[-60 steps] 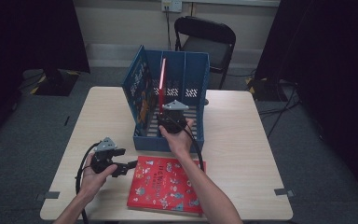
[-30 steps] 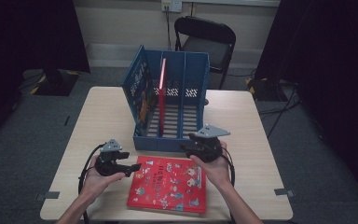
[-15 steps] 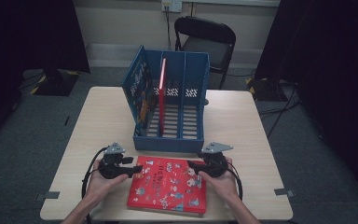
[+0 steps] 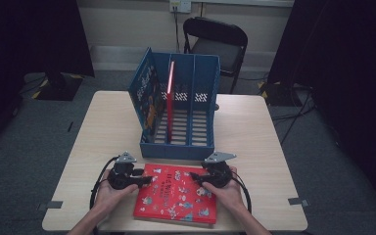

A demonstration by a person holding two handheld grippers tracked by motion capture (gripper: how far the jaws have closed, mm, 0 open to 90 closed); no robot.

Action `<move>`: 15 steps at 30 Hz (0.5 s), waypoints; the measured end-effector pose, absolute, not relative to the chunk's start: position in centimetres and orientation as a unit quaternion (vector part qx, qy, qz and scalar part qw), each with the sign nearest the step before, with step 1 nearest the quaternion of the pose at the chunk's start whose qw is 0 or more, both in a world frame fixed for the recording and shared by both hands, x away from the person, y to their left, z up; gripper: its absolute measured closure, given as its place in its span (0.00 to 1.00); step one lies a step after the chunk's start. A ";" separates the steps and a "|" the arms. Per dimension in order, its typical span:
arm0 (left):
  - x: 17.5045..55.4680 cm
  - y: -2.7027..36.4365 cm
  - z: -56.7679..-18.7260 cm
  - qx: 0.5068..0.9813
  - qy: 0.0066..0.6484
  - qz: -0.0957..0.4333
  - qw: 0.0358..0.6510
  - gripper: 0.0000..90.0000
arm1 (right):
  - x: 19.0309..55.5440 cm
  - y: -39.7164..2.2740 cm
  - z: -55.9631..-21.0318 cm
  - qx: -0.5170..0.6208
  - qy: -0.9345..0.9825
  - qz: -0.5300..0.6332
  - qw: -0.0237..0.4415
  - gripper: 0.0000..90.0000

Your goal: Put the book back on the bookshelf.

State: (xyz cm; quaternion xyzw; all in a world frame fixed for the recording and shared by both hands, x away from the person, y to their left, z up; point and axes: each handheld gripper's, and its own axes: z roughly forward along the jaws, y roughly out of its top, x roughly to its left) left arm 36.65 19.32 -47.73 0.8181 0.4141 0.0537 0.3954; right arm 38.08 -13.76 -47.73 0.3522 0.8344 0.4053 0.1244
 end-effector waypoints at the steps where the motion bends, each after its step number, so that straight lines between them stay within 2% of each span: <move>1: 36.6 19.3 -47.7 0.820 0.409 0.057 0.396 0.58 | 37.9 -13.6 -47.6 0.351 0.837 0.400 0.129 0.43; 9: 37.0 18.6 -47.7 0.832 0.378 0.074 0.398 0.59 | 37.0 -14.2 -47.5 0.348 0.842 0.395 0.115 0.45; 15: 36.9 18.6 -47.6 0.834 0.383 0.041 0.394 0.59 | 35.9 -14.3 -47.3 0.343 0.847 0.387 0.125 0.45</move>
